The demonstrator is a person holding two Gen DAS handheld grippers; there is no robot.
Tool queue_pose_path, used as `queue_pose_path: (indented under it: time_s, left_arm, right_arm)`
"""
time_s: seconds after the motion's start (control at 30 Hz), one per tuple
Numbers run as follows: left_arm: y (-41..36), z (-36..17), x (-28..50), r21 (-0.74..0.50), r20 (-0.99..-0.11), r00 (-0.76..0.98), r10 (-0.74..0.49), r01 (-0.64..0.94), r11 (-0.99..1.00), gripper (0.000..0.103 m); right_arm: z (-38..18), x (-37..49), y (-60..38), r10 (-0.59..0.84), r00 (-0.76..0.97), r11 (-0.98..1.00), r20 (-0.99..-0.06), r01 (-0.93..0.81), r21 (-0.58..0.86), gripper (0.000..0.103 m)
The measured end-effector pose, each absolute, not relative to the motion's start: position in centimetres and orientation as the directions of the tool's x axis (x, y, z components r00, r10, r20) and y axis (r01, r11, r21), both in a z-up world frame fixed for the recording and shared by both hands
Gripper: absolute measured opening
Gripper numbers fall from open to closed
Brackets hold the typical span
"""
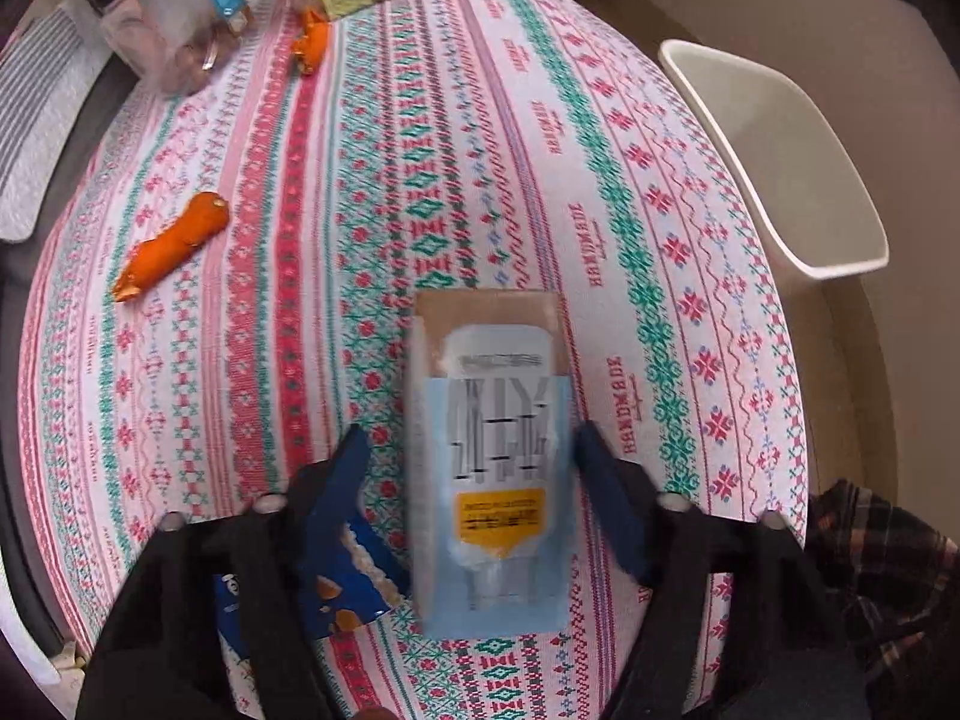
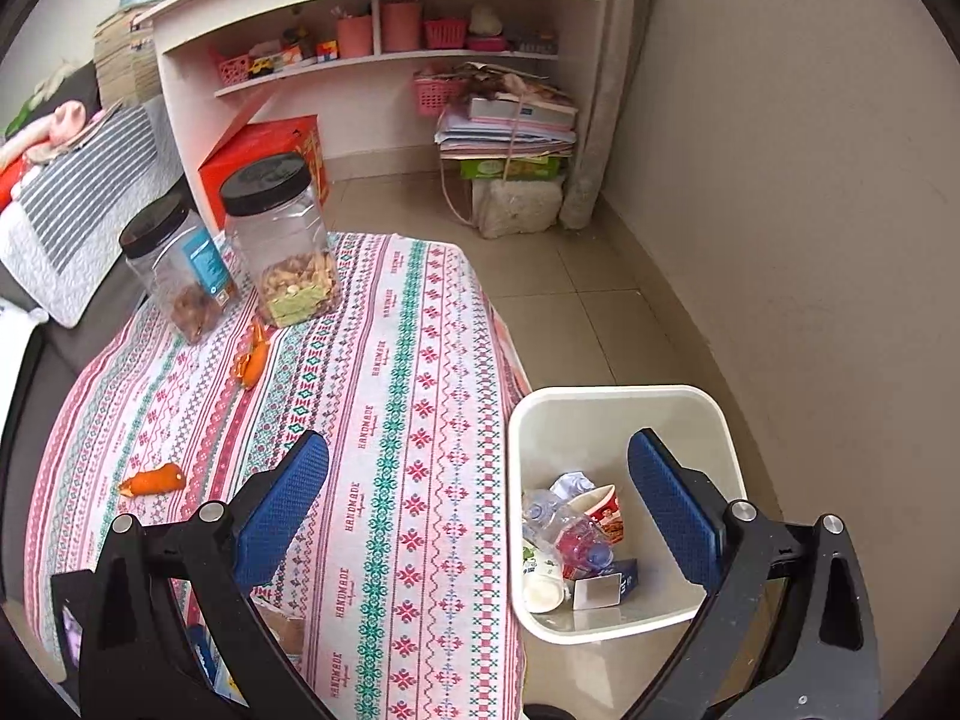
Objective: Collect trash
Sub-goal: 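Grasp the milk carton with the left gripper and lift it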
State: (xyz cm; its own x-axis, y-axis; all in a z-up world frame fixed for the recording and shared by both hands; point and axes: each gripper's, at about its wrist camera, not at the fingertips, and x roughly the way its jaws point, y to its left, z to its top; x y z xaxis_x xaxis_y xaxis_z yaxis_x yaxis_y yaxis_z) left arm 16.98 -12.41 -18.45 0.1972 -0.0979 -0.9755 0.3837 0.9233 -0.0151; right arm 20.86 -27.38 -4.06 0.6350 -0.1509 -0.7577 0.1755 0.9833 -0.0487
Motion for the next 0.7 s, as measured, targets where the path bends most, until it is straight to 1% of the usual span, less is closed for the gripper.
queue_pose_path:
  time_s: [0.13, 0.23, 0.33, 0.5, 0.63, 0.7]
  left_arm:
    - [-11.0, -17.3, 17.1, -0.046, -0.964, 0.231, -0.135, 0.355, 0.934, 0.057]
    - [-8.0, -15.0, 17.6, -0.095, -0.943, 0.282, -0.177, 0.281, 0.955, 0.057]
    - [-3.7, -12.2, 18.0, -0.139, -0.916, 0.346, -0.2, 0.193, 0.971, 0.057]
    - [4.6, -9.3, 18.0, -0.126, -0.893, 0.433, -0.123, 0.022, 0.992, 0.057]
    - [10.5, -8.0, 17.9, -0.152, -0.886, 0.456, -0.089, -0.103, 0.983, 0.057]
    - [12.7, -7.3, 17.7, -0.174, -0.878, 0.47, -0.087, -0.145, 0.974, 0.057]
  right_arm:
    - [-4.8, 21.7, -26.6, -0.133, 0.625, 0.986, -0.77, 0.165, -0.036, 0.096]
    - [-5.5, 22.6, -25.5, -0.099, 0.618, 0.99, -0.78, 0.141, -0.015, 0.096]
    - [-6.2, 23.4, -23.4, -0.052, 0.618, 0.997, -0.784, 0.075, -0.007, 0.096]
    - [-8.0, 24.4, -16.8, 0.06, 0.602, 0.991, -0.796, -0.13, -0.024, 0.096]
    - [-10.2, 24.1, -9.6, 0.13, 0.603, 0.92, -0.787, -0.369, -0.13, 0.096]
    - [-11.5, 23.9, -6.6, 0.18, 0.571, 0.863, -0.801, -0.482, -0.15, 0.096]
